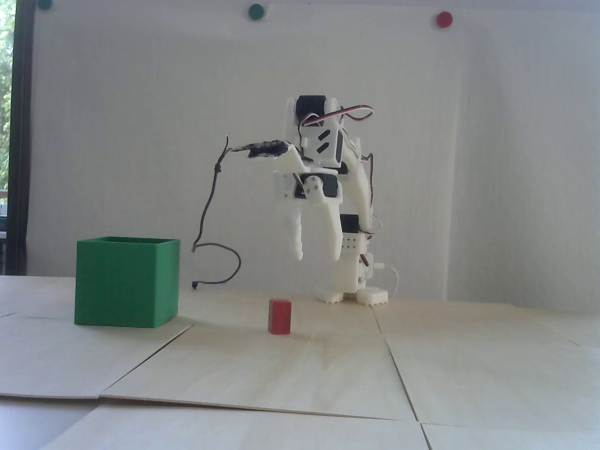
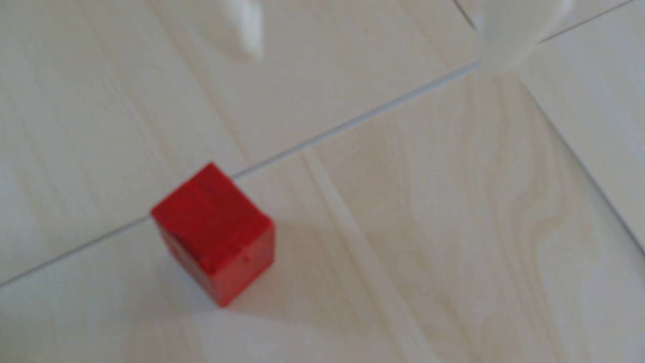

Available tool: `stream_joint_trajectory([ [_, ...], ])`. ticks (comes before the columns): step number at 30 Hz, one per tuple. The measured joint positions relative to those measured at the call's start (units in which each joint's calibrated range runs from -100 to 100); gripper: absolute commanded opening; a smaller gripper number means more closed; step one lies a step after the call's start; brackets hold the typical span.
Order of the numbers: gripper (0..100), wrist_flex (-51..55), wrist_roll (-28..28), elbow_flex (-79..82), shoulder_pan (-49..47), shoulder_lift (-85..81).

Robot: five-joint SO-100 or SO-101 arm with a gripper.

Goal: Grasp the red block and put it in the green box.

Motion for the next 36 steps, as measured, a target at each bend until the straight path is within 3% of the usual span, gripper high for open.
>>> stream_joint_trajectory([
  [8,34,0.00,0.00,0.00,0.00,0.00],
  [36,35,0.00,0.00,3.85,-1.91,5.48],
])
